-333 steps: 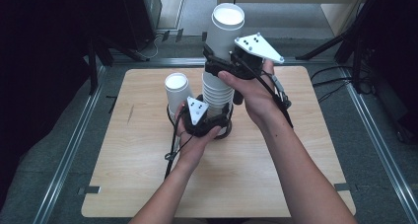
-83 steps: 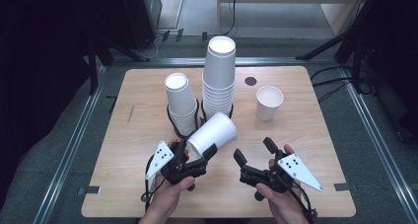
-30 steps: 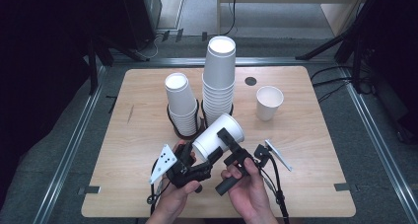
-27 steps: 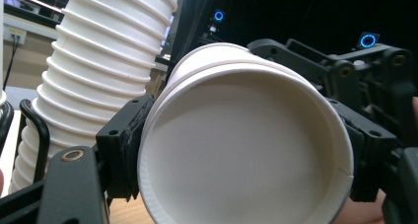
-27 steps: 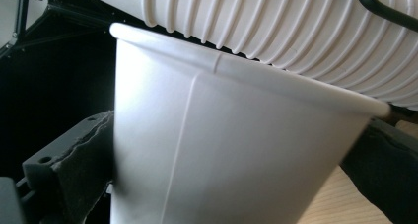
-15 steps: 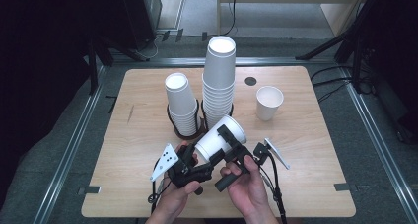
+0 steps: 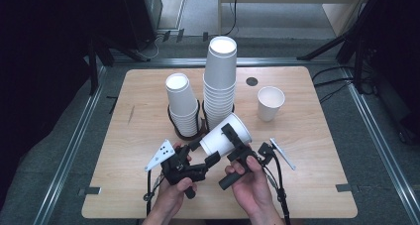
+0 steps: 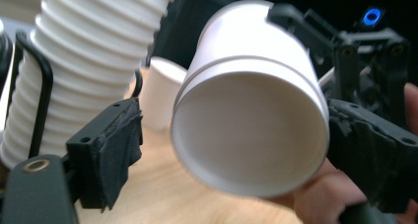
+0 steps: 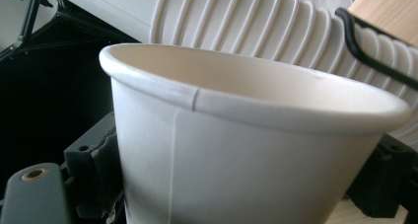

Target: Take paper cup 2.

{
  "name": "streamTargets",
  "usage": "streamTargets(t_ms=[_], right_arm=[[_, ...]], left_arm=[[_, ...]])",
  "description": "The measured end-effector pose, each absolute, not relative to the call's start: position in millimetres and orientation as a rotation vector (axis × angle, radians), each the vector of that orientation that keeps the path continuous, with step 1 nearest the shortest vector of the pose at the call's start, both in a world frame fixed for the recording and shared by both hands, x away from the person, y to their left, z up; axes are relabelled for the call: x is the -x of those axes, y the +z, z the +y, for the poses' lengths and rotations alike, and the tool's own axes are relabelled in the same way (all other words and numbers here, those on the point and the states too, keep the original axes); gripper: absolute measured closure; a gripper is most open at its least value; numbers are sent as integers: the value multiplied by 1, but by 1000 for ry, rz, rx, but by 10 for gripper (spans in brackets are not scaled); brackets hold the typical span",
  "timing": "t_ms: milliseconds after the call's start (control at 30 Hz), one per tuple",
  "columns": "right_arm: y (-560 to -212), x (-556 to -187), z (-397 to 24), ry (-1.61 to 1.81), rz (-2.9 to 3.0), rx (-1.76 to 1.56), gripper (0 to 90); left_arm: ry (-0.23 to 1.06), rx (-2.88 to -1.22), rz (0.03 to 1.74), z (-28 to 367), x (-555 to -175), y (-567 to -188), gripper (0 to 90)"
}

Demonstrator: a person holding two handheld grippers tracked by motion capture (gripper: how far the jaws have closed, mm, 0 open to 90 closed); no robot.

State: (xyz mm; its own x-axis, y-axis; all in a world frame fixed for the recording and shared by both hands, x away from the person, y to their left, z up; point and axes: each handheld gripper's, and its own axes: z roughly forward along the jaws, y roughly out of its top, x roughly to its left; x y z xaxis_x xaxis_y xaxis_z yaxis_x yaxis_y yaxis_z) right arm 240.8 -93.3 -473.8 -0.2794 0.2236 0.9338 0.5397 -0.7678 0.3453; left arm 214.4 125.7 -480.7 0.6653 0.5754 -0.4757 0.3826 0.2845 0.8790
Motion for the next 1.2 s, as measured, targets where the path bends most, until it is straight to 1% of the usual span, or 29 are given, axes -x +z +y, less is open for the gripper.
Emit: streamTargets(t_ms=[167,300,367,400,700,1200], right_arm=[[-471,-242,-97,-2199,-989,1737,123],[-466,-243,-100,-2253,-1020,1733,126],[-463,-244,-103,-2287,-1045,1733,126],[-462,-244,-103,-2293,-1051,1735,126],[-454,-248,-112,-2397,-1185,1762,128],[-439,-246,-120,-2646,-1852,1740,129]], left_arm=[[152,-1363,917,127,-216,-481,57],[170,-1369,919,128,-215,-480,55],[174,-1379,929,129,-216,-480,21],[177,-1385,934,129,-216,-481,19],[199,-1412,941,133,-217,-479,19],[218,-1435,972,136,-220,-481,19]])
